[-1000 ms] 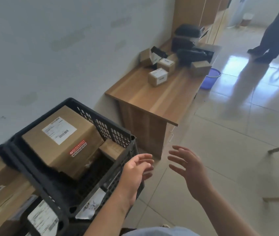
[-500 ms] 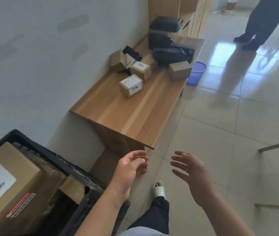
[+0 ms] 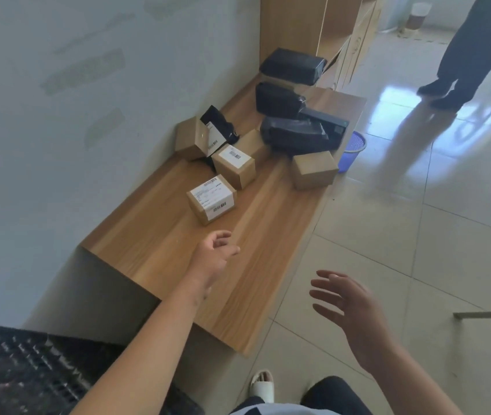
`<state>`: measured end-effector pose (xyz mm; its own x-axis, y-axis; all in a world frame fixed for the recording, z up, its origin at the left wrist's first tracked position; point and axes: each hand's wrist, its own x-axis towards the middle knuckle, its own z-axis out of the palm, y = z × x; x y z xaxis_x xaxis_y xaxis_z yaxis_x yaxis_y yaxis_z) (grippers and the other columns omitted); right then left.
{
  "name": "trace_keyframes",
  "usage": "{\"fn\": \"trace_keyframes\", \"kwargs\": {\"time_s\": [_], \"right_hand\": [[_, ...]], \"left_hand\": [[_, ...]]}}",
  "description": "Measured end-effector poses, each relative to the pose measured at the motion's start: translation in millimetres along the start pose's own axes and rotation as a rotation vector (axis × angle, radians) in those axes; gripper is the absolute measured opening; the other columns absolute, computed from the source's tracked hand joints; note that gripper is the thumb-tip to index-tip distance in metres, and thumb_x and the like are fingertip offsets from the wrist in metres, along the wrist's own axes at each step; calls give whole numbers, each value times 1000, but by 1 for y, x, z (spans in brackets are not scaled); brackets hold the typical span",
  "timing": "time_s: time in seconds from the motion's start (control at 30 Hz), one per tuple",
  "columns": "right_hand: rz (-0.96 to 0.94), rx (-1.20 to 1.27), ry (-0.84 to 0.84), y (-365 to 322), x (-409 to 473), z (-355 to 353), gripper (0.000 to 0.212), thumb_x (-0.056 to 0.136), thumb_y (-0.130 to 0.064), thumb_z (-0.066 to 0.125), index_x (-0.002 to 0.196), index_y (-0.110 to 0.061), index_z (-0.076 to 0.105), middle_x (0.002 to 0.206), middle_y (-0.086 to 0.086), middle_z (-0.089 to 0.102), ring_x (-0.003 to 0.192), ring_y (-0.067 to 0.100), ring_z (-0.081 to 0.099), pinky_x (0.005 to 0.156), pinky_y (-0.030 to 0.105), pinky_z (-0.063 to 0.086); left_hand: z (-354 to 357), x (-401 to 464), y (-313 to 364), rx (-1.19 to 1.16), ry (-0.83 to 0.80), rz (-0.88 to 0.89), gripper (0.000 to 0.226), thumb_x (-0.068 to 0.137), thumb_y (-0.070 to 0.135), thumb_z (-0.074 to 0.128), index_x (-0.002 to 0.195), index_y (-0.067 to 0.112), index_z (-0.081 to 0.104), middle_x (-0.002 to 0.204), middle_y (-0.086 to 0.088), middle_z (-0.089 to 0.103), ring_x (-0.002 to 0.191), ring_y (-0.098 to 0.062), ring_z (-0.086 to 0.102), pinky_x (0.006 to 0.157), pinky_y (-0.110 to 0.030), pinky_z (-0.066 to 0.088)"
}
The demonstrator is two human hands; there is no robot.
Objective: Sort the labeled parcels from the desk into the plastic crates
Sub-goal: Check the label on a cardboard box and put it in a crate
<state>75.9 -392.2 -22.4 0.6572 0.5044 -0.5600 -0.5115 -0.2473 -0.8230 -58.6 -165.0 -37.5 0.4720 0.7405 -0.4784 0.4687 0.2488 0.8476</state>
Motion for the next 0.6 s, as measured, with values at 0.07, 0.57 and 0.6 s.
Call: {"fn": "trace_keyframes", "kwargs": {"time_s": [0.07, 0.57, 0.6], "right_hand": [[19, -2, -13, -11, 25, 3, 24, 102, -16, 54, 110, -9, 75, 108, 15, 77, 104, 31, 72, 95, 49, 56], [194, -222, -348, -121, 254, 37, 18, 101, -12, 57, 107, -11, 75, 102, 16, 76, 92, 27, 73, 90, 46, 57], [206, -244, -360, -127, 267, 38, 18, 100, -11, 58, 106, -12, 75, 102, 15, 77, 93, 27, 73, 89, 45, 57]], "left_hand": [[-2, 40, 14, 108, 46, 39, 47, 92, 14, 72, 136, 22, 57, 136, 0, 55, 117, -18, 55, 86, -28, 44], [-9, 239, 53, 1072, 138, -316, 134, 75, 39, 91, 165, 26, -8, 174, -3, -8, 160, -32, -6, 127, -58, -2], [-8, 246, 53, 1090, 131, -331, 134, 75, 38, 91, 164, 26, -9, 174, -3, -9, 160, -32, -7, 127, -57, -3]]}}
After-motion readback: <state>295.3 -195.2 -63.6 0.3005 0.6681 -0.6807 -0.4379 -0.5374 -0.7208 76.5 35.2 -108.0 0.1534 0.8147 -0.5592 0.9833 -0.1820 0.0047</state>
